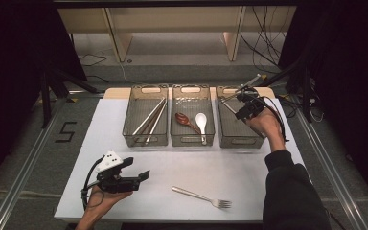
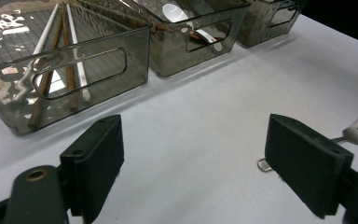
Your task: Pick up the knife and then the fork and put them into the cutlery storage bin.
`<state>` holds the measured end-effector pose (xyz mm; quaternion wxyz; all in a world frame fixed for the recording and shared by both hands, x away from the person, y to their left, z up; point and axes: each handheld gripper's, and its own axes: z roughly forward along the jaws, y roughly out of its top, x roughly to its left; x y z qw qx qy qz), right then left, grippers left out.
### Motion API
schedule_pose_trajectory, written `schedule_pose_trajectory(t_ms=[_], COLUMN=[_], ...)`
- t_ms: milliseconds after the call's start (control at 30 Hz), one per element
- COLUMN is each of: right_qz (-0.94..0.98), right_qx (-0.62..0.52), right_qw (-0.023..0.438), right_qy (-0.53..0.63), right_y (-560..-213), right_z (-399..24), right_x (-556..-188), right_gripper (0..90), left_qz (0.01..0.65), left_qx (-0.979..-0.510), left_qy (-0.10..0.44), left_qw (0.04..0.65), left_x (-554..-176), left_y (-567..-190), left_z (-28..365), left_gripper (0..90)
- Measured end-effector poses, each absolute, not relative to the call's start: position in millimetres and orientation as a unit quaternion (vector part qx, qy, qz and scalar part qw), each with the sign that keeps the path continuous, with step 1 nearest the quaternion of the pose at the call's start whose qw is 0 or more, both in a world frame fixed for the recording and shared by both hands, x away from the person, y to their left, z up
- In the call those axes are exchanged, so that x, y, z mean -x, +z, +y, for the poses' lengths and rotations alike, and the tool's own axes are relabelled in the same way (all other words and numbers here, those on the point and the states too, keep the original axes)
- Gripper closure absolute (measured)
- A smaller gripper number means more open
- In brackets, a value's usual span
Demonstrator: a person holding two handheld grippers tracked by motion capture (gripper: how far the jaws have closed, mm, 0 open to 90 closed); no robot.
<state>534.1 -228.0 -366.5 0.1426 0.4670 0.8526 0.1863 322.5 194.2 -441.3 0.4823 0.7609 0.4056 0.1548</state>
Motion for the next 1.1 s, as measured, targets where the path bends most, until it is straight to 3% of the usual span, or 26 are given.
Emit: schedule_pose_trajectory(t_ms=[833, 867, 900, 1000, 1100], right_qz=[0.851, 0.848, 0.845, 0.844, 0.843], right_qx=[-0.476, -0.481, -0.483, -0.479, -0.471], right_qw=[0.149, 0.15, 0.156, 0.157, 0.163], right_qy=[0.165, 0.165, 0.168, 0.182, 0.2], right_y=[-381, -382, -381, -374, -365], right_z=[-223, -223, -222, -222, -222], right_x=[-551, -552, -552, -551, -547], right_gripper=[79.8, 78.8, 71.0, 60.9, 58.2], left_qz=[0.405, 0.405, 0.405, 0.405, 0.406], left_qx=[-0.761, -0.761, -0.761, -0.761, -0.761], left_qy=[0.153, 0.153, 0.153, 0.152, 0.152], left_qw=[0.484, 0.483, 0.484, 0.483, 0.483], left_x=[-323, -323, -322, -322, -322], left_y=[-441, -441, -441, -441, -441], left_z=[194, 194, 194, 195, 194], left_gripper=[19.1, 19.1, 19.1, 19.1, 19.1])
